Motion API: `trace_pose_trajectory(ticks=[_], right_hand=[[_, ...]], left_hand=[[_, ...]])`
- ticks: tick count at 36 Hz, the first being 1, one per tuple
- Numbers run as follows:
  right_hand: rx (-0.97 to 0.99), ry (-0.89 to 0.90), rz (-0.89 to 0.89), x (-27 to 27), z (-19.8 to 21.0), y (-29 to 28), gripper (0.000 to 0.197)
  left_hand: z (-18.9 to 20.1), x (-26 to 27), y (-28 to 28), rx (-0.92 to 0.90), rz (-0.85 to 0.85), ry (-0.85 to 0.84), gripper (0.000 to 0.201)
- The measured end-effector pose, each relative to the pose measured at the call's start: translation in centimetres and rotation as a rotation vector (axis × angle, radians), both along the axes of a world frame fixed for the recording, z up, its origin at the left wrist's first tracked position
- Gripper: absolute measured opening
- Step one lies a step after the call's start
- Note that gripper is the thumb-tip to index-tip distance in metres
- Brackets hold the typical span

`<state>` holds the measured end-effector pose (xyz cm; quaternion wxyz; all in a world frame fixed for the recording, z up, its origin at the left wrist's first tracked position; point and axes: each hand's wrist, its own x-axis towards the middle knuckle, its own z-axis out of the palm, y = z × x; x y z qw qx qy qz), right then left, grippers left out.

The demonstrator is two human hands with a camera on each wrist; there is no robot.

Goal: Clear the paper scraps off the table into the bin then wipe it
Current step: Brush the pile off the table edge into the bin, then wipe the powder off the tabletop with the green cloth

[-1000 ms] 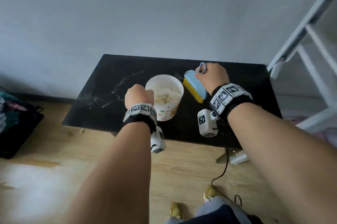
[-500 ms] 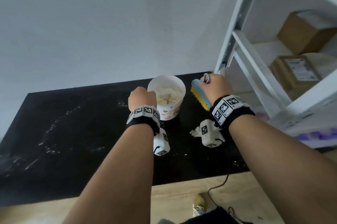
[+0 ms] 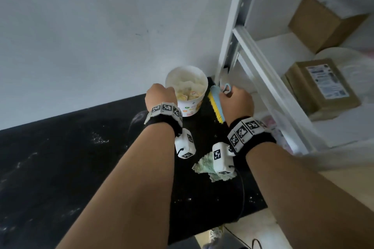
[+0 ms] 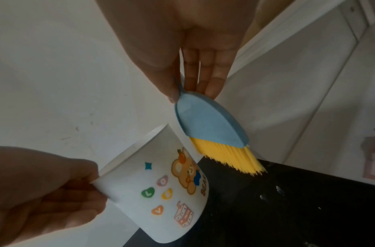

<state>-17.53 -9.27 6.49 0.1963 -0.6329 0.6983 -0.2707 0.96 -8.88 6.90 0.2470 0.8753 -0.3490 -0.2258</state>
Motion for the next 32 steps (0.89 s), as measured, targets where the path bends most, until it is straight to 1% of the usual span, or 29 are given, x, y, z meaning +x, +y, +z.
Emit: trace_pose_trajectory(ticks=[7,14,16,19,22,28,30,32], right_hand=[[0.033,-0.034,-0.096,0.2,-0.6,-1.8,0.025],[0.052,-0.018,-0.103,0.0,-1.6,-2.3,0.026],[0.063,-0.015,-0.101,-0.1,-1.6,-2.2,0.026],[0.087,-0.035,-0.092,-0.3,-1.4,-1.9,0.023],[0.098,-0.046,-0.081,-0.3,-1.1,-1.5,0.020],[0.113,-0.024,-0.045,-0.3,-1.1,-0.3,0.019],[0.128,-0.021,-0.036,-0.3,-1.3,0.2,0.020],[0.142,-0.051,-0.022,-0.4,-1.6,0.8,0.018]], left_hand=[[-1.0,0.1,-4.4,0.013,-0.052,0.017,0.034],[-1.9,-0.5,-5.9,0.055,-0.092,-0.005,0.035],[-2.0,-0.6,-5.7,0.064,-0.112,-0.022,0.034],[-2.0,-0.9,-5.2,0.079,-0.198,-0.094,0.028],[-1.8,-1.0,-4.4,0.082,-0.270,-0.180,0.032],[-2.0,-1.1,-2.2,0.110,-0.334,-0.292,0.023],[-2.4,-1.1,-0.9,0.121,-0.379,-0.344,0.025],[-3.1,-1.0,0.6,0.138,-0.406,-0.392,0.032]])
